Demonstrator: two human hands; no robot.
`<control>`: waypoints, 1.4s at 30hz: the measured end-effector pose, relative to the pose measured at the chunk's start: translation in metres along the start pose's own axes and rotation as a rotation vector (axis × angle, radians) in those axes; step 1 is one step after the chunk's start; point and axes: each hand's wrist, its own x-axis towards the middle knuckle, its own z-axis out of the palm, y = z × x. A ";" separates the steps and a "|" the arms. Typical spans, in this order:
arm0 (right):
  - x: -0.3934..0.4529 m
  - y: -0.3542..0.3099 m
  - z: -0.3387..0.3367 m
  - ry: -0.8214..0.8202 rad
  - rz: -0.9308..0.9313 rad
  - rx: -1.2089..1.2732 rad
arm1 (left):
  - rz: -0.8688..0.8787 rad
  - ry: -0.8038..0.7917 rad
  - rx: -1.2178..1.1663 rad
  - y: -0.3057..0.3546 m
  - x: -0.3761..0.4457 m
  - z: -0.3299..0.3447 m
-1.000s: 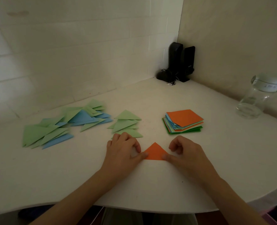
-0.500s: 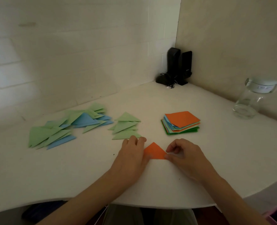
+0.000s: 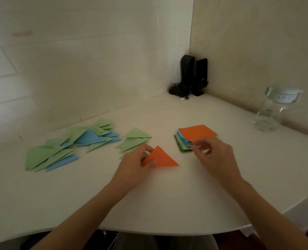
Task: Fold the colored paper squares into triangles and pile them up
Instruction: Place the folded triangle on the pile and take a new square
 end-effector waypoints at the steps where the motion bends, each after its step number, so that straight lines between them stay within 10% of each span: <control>1: 0.010 0.005 0.000 0.029 -0.029 -0.077 | 0.001 0.029 0.003 -0.003 0.004 -0.005; 8: 0.044 0.022 0.009 -0.259 -0.100 -0.394 | -0.078 0.197 0.082 -0.021 0.048 -0.035; 25: 0.024 0.030 0.017 -0.039 -0.283 -0.390 | -0.199 0.251 0.277 -0.058 0.095 -0.028; 33: 0.021 0.025 0.005 -0.024 -0.075 -0.235 | -0.060 0.323 0.281 -0.068 0.096 -0.020; 42: -0.025 -0.022 -0.003 0.177 -0.483 -0.198 | 0.389 0.346 0.041 -0.018 0.043 -0.015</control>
